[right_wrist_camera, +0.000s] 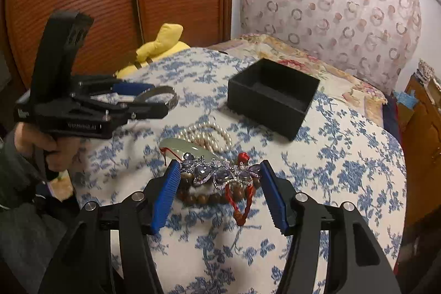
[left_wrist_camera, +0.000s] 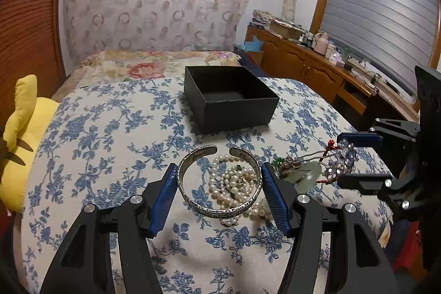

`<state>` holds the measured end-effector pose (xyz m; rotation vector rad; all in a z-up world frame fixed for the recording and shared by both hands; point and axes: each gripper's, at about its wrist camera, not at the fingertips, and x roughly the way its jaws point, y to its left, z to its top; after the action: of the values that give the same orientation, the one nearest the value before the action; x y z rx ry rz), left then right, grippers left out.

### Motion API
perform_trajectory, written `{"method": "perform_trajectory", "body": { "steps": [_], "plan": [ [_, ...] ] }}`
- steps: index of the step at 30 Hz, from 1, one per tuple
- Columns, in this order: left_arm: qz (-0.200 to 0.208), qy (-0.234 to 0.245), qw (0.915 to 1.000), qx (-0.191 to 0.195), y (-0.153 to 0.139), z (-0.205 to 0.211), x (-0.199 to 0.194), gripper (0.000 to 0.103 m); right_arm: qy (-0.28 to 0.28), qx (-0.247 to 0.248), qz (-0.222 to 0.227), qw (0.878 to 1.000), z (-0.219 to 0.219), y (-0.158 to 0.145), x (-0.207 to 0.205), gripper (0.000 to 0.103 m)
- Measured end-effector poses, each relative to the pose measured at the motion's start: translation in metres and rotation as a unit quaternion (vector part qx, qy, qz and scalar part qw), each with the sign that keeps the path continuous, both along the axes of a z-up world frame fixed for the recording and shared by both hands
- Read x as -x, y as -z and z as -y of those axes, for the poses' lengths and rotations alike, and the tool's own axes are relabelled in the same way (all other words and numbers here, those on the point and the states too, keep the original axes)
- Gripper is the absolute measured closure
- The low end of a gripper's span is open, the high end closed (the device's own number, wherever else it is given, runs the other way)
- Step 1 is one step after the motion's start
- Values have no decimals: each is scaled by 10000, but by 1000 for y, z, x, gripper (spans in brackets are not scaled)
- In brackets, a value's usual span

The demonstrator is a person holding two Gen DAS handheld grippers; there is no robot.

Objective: Organize jewelry
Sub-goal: 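Grasp the silver bangle with the left tool while the right tool grasps the beaded silver hairpins, then carry the silver bangle and hairpins in both tools over the black box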

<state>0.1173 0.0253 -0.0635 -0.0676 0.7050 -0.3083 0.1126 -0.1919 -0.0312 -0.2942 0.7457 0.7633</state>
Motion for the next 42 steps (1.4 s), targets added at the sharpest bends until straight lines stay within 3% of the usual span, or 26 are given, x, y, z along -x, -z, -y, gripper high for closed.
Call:
{"method": "perform_trajectory", "body": {
  "steps": [8, 16, 20, 23, 42],
  "plan": [
    [14, -60, 10000, -23, -1, -3, 0, 45, 214, -650, -511, 9963, 2, -8, -36, 42],
    [-22, -64, 10000, -46, 1, -4, 1, 45, 160, -997, -420, 9940, 9, -29, -35, 42],
    [-13, -67, 10000, -48, 1, -5, 1, 45, 217, -877, -440, 9949, 8, -22, -37, 42],
    [-11, -68, 10000, -66, 1, -5, 1, 45, 218, -473, -150, 9985, 3, -9, -29, 42],
    [-21, -58, 9999, -142, 3, -1, 2, 45, 121, 72, -503, 9986, 4, 49, -1, 41]
  ]
}}
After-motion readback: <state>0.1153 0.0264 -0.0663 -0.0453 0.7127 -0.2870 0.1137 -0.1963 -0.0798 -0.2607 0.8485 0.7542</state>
